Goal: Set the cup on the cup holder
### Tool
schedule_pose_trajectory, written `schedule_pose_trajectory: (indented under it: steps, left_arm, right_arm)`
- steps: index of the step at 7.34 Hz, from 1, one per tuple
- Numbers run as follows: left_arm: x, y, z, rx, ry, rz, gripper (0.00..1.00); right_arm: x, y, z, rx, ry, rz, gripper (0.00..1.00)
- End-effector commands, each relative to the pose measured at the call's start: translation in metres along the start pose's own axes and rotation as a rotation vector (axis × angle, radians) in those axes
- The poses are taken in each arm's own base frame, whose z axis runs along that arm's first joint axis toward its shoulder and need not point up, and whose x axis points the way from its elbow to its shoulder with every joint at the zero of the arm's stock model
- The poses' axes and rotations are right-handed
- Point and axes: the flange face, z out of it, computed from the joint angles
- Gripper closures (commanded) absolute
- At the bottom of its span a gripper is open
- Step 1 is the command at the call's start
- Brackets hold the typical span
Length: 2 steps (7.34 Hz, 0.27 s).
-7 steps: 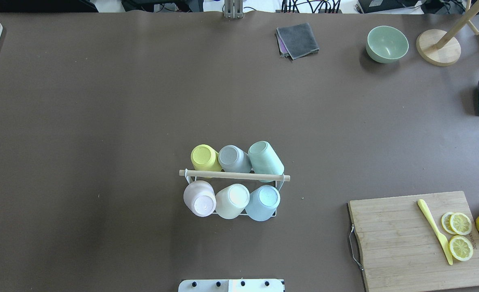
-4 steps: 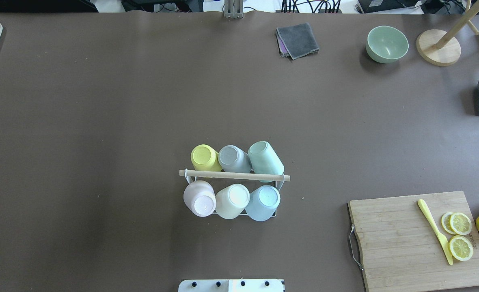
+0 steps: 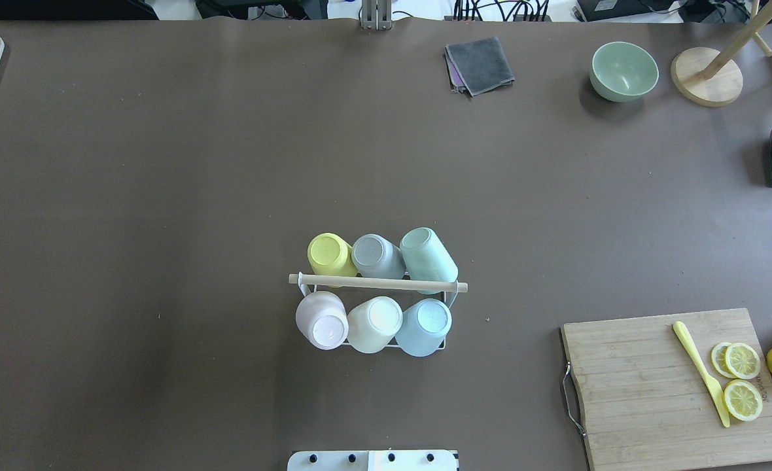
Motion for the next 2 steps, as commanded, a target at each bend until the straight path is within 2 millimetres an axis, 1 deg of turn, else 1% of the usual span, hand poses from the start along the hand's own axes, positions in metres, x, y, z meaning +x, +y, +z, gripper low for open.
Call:
schedule_pose_trajectory:
  steps: [1, 2]
  left_arm:
    - [-0.0006, 0.0002, 0.0006, -0.001, 0.0, -0.001, 0.01]
    - [0.0007, 0.0002, -0.001, 0.003, 0.006, 0.001, 0.01]
  right_arm:
    - [0.0, -0.0001, -0.0003, 0.001, 0.0, 0.0, 0.0]
    - [-0.001, -0.0011, -0.0019, 0.003, 0.002, -0.001, 0.0]
